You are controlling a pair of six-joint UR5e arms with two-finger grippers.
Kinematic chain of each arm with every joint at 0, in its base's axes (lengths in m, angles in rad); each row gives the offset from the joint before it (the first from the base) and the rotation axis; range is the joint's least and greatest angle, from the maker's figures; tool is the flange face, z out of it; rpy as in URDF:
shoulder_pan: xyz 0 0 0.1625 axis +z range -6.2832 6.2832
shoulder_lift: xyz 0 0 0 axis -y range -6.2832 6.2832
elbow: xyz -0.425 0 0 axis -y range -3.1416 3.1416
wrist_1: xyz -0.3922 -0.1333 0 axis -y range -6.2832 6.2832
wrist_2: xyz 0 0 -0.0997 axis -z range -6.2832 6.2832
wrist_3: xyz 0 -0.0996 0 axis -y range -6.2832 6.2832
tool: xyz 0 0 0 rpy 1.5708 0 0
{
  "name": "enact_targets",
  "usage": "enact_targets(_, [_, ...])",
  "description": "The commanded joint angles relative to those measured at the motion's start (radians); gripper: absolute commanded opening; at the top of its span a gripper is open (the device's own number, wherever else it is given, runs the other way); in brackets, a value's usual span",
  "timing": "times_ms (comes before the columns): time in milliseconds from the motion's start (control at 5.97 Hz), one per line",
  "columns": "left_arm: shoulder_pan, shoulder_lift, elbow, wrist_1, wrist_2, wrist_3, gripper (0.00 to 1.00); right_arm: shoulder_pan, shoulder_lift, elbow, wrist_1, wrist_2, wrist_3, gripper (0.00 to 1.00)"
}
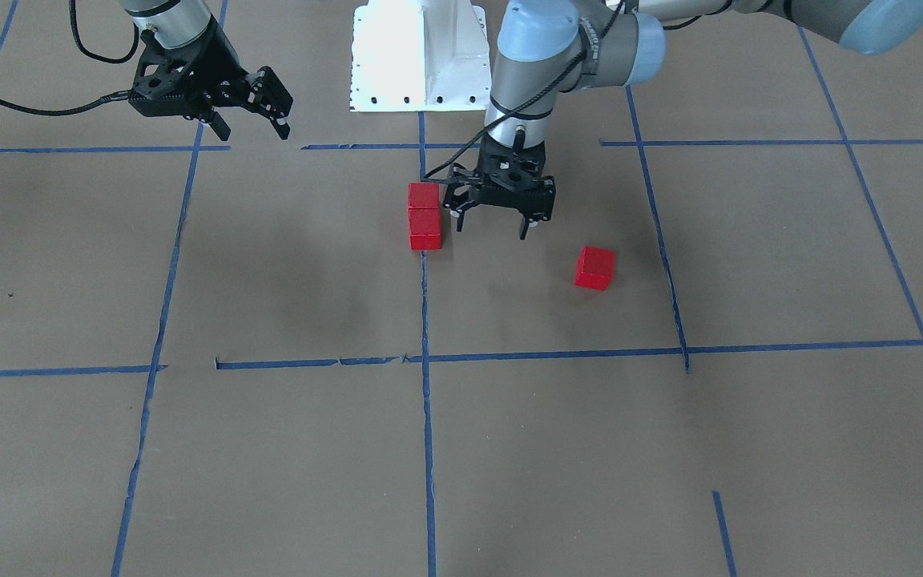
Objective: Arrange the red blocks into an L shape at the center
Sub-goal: 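Open the left gripper and move it toward the remaining red cube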
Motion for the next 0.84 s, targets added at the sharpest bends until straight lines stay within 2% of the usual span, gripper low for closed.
enact_targets(0, [-0.039, 0.157, 0.001, -0.117, -0.012, 0.069, 1.00, -0.002, 0.001, -0.001, 0.000, 0.000, 0.001, 1.00])
enact_targets(168, [-0.039, 0.177, -0.008, -0.117, -0.079, 0.057, 1.00, -0.002, -0.001, -0.001, 0.000, 0.000, 0.000, 1.00])
enact_targets(670, [-0.064, 0.210, -0.003, -0.117, -0.089, 0.069, 1.00, -0.004, 0.001, -0.001, 0.000, -0.002, 0.001, 1.00])
